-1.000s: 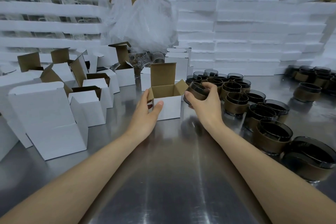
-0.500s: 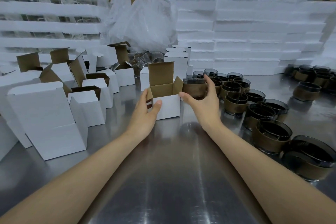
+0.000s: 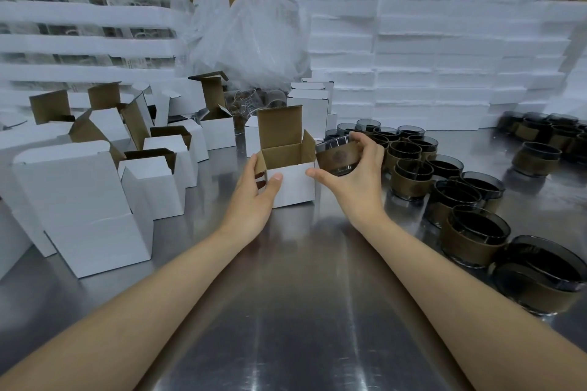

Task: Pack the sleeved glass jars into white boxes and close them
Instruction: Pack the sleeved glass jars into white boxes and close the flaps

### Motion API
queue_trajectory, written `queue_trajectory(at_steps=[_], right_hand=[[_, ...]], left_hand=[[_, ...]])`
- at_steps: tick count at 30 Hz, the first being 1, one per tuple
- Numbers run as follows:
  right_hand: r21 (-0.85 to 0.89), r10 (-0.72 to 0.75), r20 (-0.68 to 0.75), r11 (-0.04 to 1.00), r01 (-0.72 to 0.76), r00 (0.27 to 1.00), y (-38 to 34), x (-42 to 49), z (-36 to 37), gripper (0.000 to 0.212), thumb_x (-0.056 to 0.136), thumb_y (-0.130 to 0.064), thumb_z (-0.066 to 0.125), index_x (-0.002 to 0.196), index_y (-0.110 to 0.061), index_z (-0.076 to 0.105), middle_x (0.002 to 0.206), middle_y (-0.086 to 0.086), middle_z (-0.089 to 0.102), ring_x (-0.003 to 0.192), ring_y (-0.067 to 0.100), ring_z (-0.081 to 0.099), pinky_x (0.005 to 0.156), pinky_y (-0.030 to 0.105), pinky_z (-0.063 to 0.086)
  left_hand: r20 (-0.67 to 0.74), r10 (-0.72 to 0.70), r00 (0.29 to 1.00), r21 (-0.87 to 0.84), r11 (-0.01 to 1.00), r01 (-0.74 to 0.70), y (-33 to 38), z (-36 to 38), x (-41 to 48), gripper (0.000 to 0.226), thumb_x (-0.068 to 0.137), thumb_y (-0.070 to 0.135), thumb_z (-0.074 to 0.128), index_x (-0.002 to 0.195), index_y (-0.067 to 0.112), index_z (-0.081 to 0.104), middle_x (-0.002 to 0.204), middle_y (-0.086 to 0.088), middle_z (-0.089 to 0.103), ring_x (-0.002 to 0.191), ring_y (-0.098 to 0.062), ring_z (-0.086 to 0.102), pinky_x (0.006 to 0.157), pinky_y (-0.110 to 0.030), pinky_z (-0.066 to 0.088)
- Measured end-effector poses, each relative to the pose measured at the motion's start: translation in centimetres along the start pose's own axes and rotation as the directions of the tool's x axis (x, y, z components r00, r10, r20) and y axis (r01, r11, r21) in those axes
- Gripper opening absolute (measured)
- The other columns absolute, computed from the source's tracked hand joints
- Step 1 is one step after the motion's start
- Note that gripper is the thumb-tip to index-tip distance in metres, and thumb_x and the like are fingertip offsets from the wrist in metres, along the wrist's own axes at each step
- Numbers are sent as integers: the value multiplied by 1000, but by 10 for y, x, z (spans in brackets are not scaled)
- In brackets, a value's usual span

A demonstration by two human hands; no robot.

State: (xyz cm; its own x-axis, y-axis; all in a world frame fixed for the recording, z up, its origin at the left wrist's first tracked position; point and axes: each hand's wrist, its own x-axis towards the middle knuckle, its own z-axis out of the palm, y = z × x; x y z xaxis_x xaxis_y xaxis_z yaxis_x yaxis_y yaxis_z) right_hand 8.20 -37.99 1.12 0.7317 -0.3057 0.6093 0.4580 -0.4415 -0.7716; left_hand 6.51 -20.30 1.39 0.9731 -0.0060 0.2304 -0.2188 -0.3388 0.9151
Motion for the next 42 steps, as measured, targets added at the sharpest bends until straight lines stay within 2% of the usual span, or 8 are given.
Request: queue_trajectory(at_steps=[6,10,16,22,25,29,35,42], right_hand=[[113,125,42,985,-129,991,0,1,0,83,61,-33,89,127,-24,39,123,-4,43,109,5,47,90,6,38],[261,268,108,922,-287,957,2,4,0,67,71,-32,83,117,-23,35,115,-3,58,94,-5,55,69,0,40],[367,324,156,858,-359,933,5,4,1,55,74,-26,81,110,-26,40,120,6,61,100,6,61,86,18,48],[693,417,286,531,-487,863,-4,8,1,47,91,-12,63,129,7,43,108,16,63,94,24,63,82,32,54],[778,400,381,349,-523,833,-7,9,-2,27,96,-17,54,116,1,55,110,17,62,95,33,65,99,41,49],[803,413,486,137,-580,771,-10,8,-7,36,97,-30,50,115,1,57,107,20,64,82,33,71,111,41,36],[782,393,548,74,-619,738,-13,7,-12,51,100,-38,42,137,-3,46,117,21,62,96,41,66,59,21,54],[797,349,552,45,-602,757,-16,8,-9,48,87,-28,61,124,0,52,110,18,62,114,38,55,59,26,56]], left_hand=[[-7,0,1000,-9,1000,0,-2,1,1,62,98,40,47,151,30,17,146,7,40,124,-9,47,109,-37,38],[-16,18,1000,10,1000,-18,-4,1,3,57,99,38,47,150,29,22,126,18,44,93,13,46,91,-18,32],[-36,16,999,-9,1000,-16,-12,2,8,53,99,39,45,148,30,24,126,15,50,117,-9,50,93,-24,36],[-44,15,999,-29,999,-16,-14,2,10,25,101,39,38,126,43,33,117,20,56,110,-10,56,78,-16,39],[-35,23,999,-38,999,-24,-14,3,10,31,101,41,37,132,39,33,127,11,56,112,-16,57,86,-24,41],[-41,29,999,-54,998,-32,-15,3,11,31,101,43,36,131,40,31,130,9,54,115,-19,56,95,-31,42],[-46,34,998,-64,997,-36,-16,4,12,42,101,42,38,141,34,29,124,13,55,112,-15,57,83,-20,41],[-40,32,999,-78,996,-35,-15,4,11,34,101,42,38,134,40,29,122,13,55,111,-15,57,85,-25,41]])
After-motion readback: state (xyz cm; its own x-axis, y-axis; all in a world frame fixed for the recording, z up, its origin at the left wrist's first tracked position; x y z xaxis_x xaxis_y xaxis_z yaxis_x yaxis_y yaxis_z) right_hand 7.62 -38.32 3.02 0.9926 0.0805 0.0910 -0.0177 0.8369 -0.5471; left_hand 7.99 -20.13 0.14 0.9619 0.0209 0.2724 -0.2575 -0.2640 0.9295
